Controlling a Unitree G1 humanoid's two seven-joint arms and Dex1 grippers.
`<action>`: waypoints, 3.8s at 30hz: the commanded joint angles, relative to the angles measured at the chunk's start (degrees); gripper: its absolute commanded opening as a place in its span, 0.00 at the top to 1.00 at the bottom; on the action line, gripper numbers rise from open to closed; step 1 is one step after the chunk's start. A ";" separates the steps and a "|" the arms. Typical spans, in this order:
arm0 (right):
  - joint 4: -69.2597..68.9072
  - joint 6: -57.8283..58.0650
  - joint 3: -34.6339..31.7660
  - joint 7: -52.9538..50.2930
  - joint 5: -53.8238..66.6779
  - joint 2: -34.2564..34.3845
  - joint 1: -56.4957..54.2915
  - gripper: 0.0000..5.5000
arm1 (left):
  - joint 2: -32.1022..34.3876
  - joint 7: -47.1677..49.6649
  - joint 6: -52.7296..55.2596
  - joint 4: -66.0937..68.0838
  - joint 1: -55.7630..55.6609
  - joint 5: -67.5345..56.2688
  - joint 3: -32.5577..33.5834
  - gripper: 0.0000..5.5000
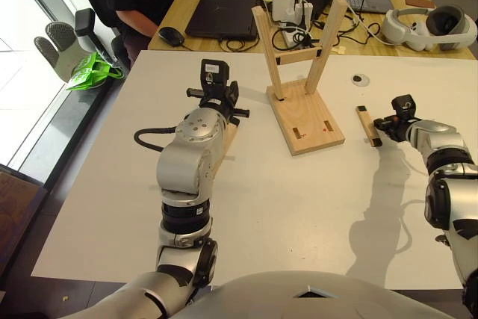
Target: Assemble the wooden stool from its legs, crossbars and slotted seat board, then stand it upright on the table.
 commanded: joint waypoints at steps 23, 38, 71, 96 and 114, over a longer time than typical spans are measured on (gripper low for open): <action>-26.60 -2.96 -5.79 14.70 11.47 0.17 23.30 0.31 | -2.61 2.04 -0.66 -1.36 0.45 2.62 -4.07 0.79; -18.40 4.25 2.11 14.21 5.10 -1.85 18.70 0.52 | -2.73 1.68 -1.53 -0.46 -0.10 2.90 -4.56 0.79; -98.03 2.84 14.00 2.80 17.46 12.25 36.69 0.77 | -10.13 20.55 -13.29 -7.89 3.80 -83.32 14.53 0.79; -102.16 4.83 15.08 2.73 19.52 11.11 35.66 0.77 | 11.36 24.44 -20.95 -6.31 5.53 -82.58 -0.95 0.79; -97.76 2.72 13.16 5.09 19.34 9.74 38.73 0.77 | 9.94 23.80 -25.58 -4.48 5.51 -88.62 3.87 0.82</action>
